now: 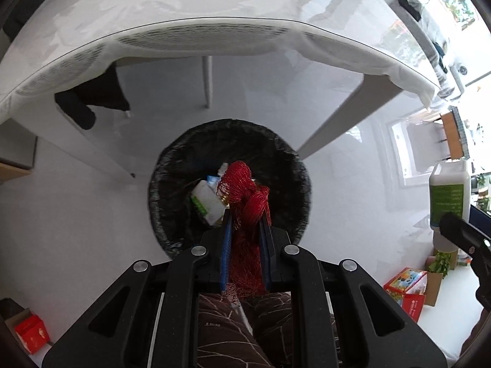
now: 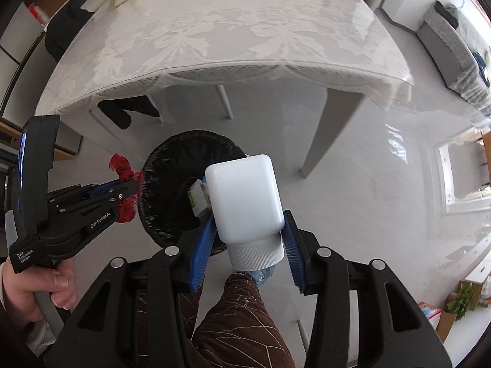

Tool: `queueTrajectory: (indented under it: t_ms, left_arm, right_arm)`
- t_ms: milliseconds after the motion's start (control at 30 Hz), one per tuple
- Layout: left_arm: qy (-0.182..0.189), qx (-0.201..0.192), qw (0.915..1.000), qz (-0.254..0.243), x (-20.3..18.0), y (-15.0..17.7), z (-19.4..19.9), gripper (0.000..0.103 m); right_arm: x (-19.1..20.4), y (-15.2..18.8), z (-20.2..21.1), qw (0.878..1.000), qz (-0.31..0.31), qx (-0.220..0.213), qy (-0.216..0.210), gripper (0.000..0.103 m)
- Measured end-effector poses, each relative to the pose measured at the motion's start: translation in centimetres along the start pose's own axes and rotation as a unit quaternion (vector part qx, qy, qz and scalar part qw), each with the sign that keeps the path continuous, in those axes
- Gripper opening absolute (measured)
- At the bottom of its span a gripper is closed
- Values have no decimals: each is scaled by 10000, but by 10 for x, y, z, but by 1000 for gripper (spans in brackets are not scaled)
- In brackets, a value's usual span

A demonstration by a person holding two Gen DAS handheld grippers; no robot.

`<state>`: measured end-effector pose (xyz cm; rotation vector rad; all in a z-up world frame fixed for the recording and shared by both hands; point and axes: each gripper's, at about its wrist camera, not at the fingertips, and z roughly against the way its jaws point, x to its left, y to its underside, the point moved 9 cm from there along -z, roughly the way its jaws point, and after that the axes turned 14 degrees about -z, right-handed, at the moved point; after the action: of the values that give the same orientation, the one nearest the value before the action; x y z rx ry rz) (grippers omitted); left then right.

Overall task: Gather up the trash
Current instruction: 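Open the left tool to drop the red tassel into the bin, then open the right tool to drop the white bottle into the bin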

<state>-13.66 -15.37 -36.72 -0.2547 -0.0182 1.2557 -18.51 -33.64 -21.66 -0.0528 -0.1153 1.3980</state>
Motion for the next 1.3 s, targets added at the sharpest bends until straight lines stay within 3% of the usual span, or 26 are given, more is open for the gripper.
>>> queueTrajectory:
  t_ms: [167,267,367,500,800,1000,1300]
  left_arm:
    - [132,-89,9998,-112,-12,-4,0,21]
    - [33,-84,9998,-196,-14,-2,2,38]
    - [21,-92,9997,-245,-14,-1,3,46]
    - [-41,-118,9997,-225,-7,2,10,66]
    - [-275,-247,9993,27,29,14,31,91]
    - [-425,-276,9985,226,59,28,45,97]
    - [-480,-275,9965,620,100,40,61,97]
  right_arm:
    - [-11,1,0,9999,-142,-4,17,42]
    - [-9,2,-1,9999,-165,16,5,42]
    - [-5,2,-2,9999,-160,54,-8,42]
    - [3,-1,-8,9998,-175,107,-41,42]
    - [25,9,-43,9991,-11,415,106,42]
    - [48,19,-73,9974,297,613,237,42]
    - [98,23,-81,9960,594,662,-53,42]
